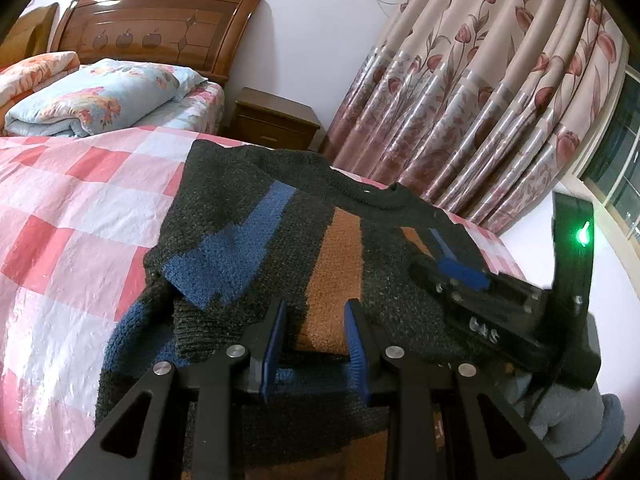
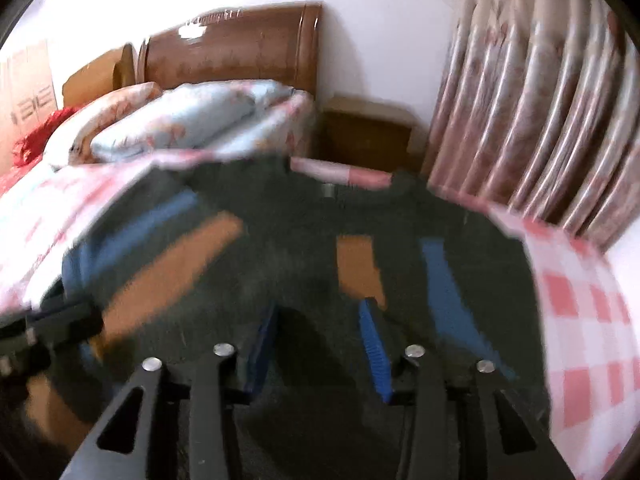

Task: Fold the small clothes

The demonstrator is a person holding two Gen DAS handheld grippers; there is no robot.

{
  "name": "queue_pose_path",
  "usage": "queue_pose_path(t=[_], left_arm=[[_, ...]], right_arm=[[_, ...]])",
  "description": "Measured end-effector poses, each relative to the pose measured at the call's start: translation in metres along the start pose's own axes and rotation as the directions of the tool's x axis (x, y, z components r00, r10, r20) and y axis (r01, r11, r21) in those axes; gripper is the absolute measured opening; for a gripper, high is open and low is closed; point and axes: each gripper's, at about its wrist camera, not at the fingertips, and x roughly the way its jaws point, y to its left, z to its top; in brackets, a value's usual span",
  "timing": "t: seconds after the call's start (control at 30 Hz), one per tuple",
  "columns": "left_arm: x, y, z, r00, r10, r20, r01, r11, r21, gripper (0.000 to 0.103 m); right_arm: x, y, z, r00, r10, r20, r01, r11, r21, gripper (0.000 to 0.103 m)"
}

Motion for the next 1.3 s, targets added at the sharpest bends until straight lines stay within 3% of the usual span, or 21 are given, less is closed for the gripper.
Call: queue_pose_path(t=[0.07,0.2,0.3,0.53,0.67,0.8,0.93,1.0,1.03,1.07,1.1,1.23,1.3], left_arm=[[0.001,0.000,0.000,1.000,0.002,0.000,-0.002,1.000,0.002,0.030],[0.001,0.000,0.000,1.000,0.002,0.000,-0.002,1.000,0.002,0.030],[0.001,0.000,0.000,1.000,0.003,0.000,-0.003,1.000,0.002,0.030],[0.004,-0.002,0.001,1.000,0.022,-0.002,-0.022,1.000,0.019,0.030],[0.007,-0.017,0.000,0.994,0.107,-0.008,-0.105,0.990,0.099,0.030],[0.014,-0.038,0.010,0.979,0.204,-0.012,-0.196,0.952,0.234,0.030],[0.024,-0.035,0.041,0.961,0.274,0.027,-0.272,0.930,0.248,0.031],[0.044,-0.016,0.055,0.943,0.332,-0.008,-0.323,0.922,0.215,0.031],[0.053,-0.006,0.057,0.945,0.323,-0.044,-0.310,0.932,0.189,0.031],[0.054,0.003,0.057,0.964,0.266,-0.017,-0.258,0.949,0.181,0.031],[0.054,0.006,0.057,0.969,0.248,-0.024,-0.240,0.955,0.176,0.031],[0.036,0.004,0.050,0.965,0.262,-0.003,-0.258,0.953,0.160,0.031],[0.007,-0.007,0.033,0.974,0.224,0.042,-0.228,0.964,0.140,0.031]], right_arm=[[-0.008,-0.009,-0.002,1.000,-0.023,-0.019,0.023,1.000,0.007,0.103],[-0.046,-0.024,-0.021,0.998,-0.036,0.042,0.034,0.998,0.049,0.103],[-0.044,-0.025,-0.046,0.998,-0.057,-0.027,0.056,0.998,-0.016,0.103],[-0.049,-0.035,-0.056,0.997,-0.081,-0.020,0.081,0.997,0.011,0.103],[-0.046,-0.036,-0.055,0.997,-0.072,-0.020,0.072,0.997,0.021,0.103],[-0.044,-0.037,-0.055,0.997,-0.075,-0.021,0.075,0.997,0.019,0.103],[-0.044,-0.036,-0.055,0.997,-0.072,-0.020,0.073,0.997,0.021,0.103],[-0.045,-0.036,-0.055,0.997,-0.072,-0.021,0.073,0.997,0.022,0.103],[-0.045,-0.037,-0.055,0.997,-0.071,-0.021,0.072,0.997,0.022,0.103],[-0.044,-0.037,-0.055,0.997,-0.070,-0.021,0.070,0.997,0.023,0.103],[-0.045,-0.037,-0.055,0.997,-0.069,-0.020,0.070,0.997,0.024,0.103],[-0.045,-0.037,-0.056,0.998,-0.060,-0.021,0.060,0.998,0.034,0.103],[-0.045,-0.037,-0.056,0.998,-0.059,-0.021,0.060,0.998,0.034,0.103]])
